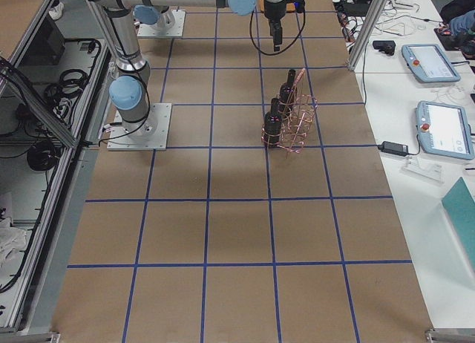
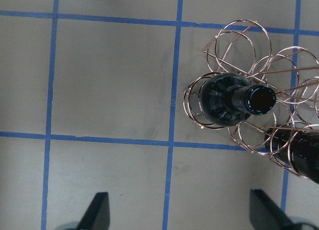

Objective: Take wine from basket and place on tray
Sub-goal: 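Open the left gripper and raise it away from the bottle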

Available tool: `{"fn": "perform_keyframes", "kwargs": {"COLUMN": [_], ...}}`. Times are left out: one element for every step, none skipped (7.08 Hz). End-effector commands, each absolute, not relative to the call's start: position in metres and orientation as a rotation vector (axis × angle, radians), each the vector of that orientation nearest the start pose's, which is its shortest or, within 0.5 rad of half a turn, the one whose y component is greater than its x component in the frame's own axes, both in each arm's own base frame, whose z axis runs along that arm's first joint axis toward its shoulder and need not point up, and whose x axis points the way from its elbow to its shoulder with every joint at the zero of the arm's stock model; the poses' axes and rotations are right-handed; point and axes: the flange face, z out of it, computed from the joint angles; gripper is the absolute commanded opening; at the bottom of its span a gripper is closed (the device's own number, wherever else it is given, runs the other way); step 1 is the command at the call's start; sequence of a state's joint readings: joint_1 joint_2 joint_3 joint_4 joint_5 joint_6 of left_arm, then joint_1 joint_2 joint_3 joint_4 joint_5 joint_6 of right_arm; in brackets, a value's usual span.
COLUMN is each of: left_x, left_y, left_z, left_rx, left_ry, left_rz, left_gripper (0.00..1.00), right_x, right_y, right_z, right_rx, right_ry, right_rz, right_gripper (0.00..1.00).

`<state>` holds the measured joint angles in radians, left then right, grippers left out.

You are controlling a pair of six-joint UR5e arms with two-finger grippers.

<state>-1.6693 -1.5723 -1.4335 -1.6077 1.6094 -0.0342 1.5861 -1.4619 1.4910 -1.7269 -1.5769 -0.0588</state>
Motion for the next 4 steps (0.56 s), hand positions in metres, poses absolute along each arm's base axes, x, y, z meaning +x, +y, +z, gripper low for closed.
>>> {"fn": "perform_keyframes", "kwargs": {"left_x": [-0.1791, -0.1786, -0.1796, -0.1796], "left_y": [-0.4761, -0.4721, -0.4705, -0.4705], "left_z": [0.5395, 0.5419, 0.5412, 0.5399], "left_rx": [0.1, 0.102, 0.105, 0.105], "left_ry": [3.103, 3.101, 3.106, 3.106], "left_rz": [-0.119, -0.121, -0.121, -0.118], "left_gripper": [1.0, 1.0, 1.0, 1.0], "right_x": [0.1411, 0.1411, 0.1411, 0.141], "right_y": [-0.548, -0.5483, -0.5478, -0.5477], "right_z": [0.4864, 0.4867, 0.4876, 0.4874], "right_rx": [-0.115, -0.115, -0.115, -0.115], "right_ry": [3.142, 3.142, 3.142, 3.143], "right_rz": [-0.195, -0.2, -0.203, -0.2], "right_gripper": [1.0, 1.0, 1.0, 1.0]}}
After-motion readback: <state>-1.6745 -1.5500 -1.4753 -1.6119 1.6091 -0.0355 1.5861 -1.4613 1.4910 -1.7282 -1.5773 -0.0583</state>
